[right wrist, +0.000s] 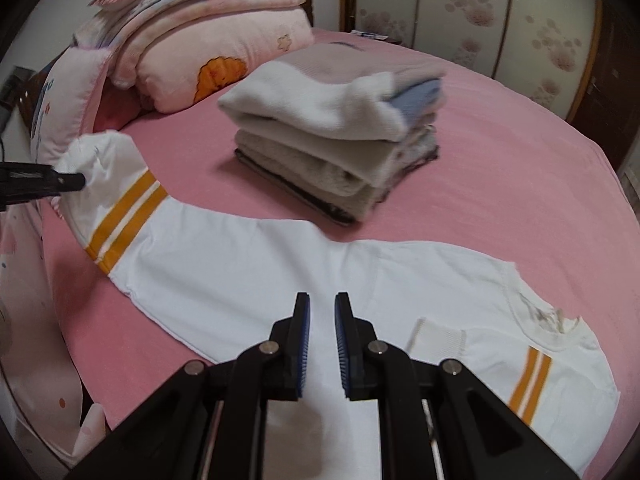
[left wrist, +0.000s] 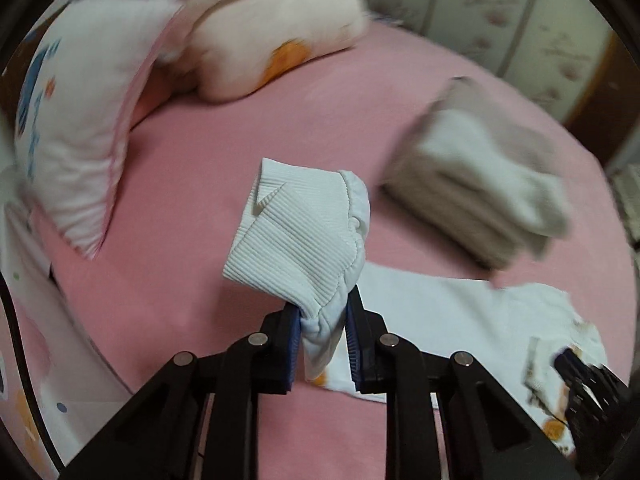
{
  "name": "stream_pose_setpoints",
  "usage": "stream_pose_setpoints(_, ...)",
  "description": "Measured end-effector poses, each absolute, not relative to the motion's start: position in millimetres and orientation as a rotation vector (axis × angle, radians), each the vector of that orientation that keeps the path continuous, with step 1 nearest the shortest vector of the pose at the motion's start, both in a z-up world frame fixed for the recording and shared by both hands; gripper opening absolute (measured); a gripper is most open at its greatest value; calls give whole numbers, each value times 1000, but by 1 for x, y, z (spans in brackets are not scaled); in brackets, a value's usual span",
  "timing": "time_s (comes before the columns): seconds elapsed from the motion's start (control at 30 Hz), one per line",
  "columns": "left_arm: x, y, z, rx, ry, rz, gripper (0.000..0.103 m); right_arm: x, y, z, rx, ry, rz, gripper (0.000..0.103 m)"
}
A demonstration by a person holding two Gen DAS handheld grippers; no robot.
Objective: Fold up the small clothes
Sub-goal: 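Grasp the striped sleeve cuff with the left gripper, then carry the cuff across the sweatshirt front with the left gripper and release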
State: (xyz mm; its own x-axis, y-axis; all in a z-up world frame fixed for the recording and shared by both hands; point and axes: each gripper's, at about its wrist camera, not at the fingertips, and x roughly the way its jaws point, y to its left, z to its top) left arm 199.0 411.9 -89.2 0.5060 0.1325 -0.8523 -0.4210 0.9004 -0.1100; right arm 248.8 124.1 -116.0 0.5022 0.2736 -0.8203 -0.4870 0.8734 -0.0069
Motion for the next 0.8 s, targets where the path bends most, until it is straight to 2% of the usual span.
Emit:
stream_pose_setpoints(0.13, 205, 340, -46, -243, 918, 173, 18, 245, 79, -103, -204, 926, 412, 12)
stream_pose_setpoints(0.3, 225, 247, -37, -216, 908, -5, 18, 238, 24, -95, -171, 918, 349, 12)
stream_pose_setpoints(0.47, 240, 155, -71, -191, 963, -124, 19, 228, -30, -100, -177, 927, 280, 12)
stream_pose_setpoints(0.57, 242, 110, -109, -172, 1018, -167, 19, 224, -60, -110, -161, 954, 250, 12)
stream_pose_setpoints(0.8, 240, 55, -199, -132, 1172, -156, 22, 218, -105, -141, -124, 1019, 224, 13)
